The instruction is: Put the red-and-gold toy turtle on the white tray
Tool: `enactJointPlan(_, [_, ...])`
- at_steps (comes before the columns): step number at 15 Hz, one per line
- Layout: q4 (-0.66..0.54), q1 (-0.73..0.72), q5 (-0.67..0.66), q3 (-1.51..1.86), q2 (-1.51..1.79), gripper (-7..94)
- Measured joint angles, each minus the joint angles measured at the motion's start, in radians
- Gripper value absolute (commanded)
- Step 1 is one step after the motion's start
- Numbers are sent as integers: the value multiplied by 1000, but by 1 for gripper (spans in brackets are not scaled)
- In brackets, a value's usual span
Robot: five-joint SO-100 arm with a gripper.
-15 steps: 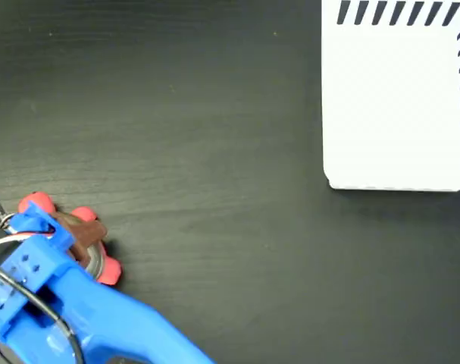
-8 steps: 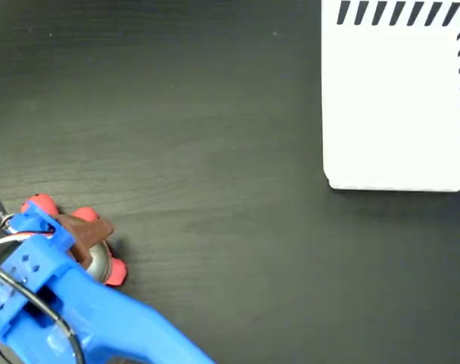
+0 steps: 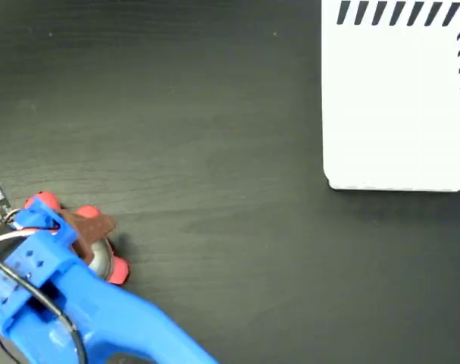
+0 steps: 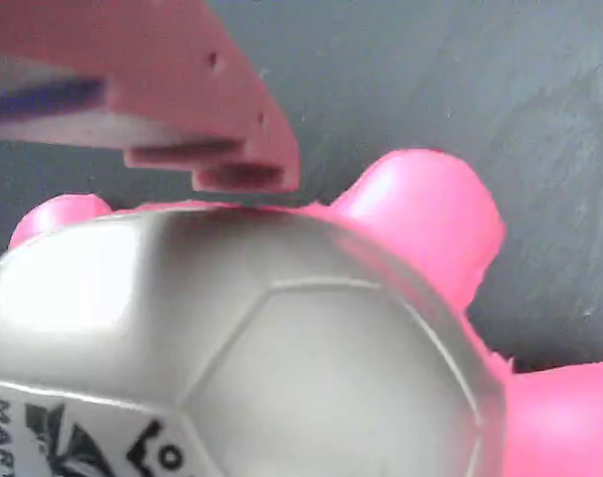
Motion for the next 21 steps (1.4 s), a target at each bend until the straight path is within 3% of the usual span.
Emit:
enactJointPlan(5, [-25,-2,0,-2,-17,62])
enactJointPlan(7, [-28,-12,14,-2,-18,54])
enactJointPlan(10, [-21,0,15,-2,-18,53])
enactJointPlan(15, [28,6,3,-12,-17,16])
enactJointPlan(18, [69,28,-11,-25,-17,3])
enactJointPlan(21, [100,31,-11,-29,-17,0])
